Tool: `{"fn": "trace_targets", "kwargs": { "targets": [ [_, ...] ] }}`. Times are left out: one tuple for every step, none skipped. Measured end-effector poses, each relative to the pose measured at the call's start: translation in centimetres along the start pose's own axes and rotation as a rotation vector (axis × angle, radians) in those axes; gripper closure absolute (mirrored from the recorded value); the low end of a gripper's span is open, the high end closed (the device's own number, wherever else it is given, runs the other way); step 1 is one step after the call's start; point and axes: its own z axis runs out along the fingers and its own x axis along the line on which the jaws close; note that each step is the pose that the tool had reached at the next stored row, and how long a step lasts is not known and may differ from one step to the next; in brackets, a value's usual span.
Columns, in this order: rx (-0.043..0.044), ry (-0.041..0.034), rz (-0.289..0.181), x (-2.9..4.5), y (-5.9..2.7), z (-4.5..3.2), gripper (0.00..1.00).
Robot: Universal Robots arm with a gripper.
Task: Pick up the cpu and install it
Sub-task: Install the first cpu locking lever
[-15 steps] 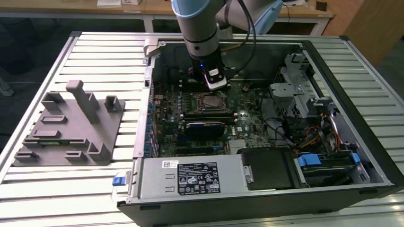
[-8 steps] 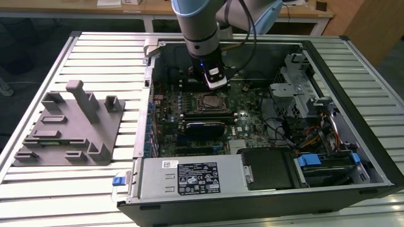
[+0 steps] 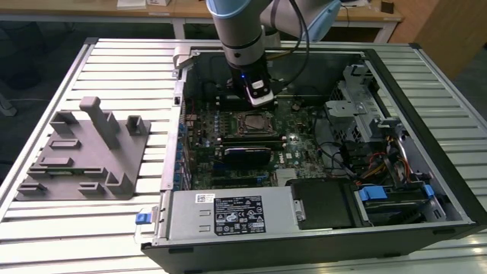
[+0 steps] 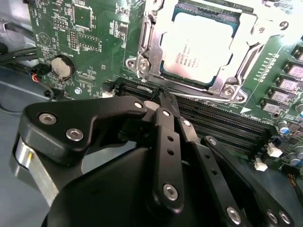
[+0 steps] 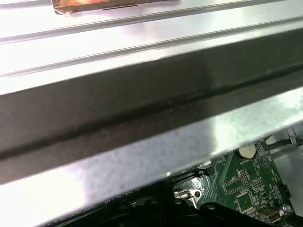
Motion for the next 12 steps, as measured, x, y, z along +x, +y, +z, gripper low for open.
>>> {"fn": "trace_targets", "kwargs": {
  "targets": [
    [0.0, 0.0, 0.0, 0.02, 0.0, -0.01, 0.89],
    [0.0001, 0.0, 0.0, 0.05, 0.0, -0.02, 0.89],
    [-0.0003, 0.0001, 0.0, 0.08, -0.01, -0.02, 0.89],
    [-0.0008, 0.0003, 0.0, 0.09, -0.01, -0.02, 0.89],
    [-0.001, 0.0004, 0.0, 0.11, -0.01, -0.01, 0.89],
    [-0.0011, 0.0003, 0.0, 0.12, -0.01, 0.0, 0.89],
    [-0.0012, 0.0004, 0.001, 0.12, -0.01, 0.0, 0.89],
    [-0.0012, 0.0003, 0.0, 0.13, -0.01, 0.01, 0.89],
    [-0.0013, 0.0002, 0.0, 0.13, -0.01, 0.03, 0.89],
    [-0.0014, 0.0, 0.0, 0.14, -0.02, 0.04, 0.89],
    [-0.0015, -0.0003, 0.0, 0.17, -0.03, 0.06, 0.89],
    [-0.0015, -0.0005, 0.0, 0.2, -0.04, 0.08, 0.89]
  ]
}}
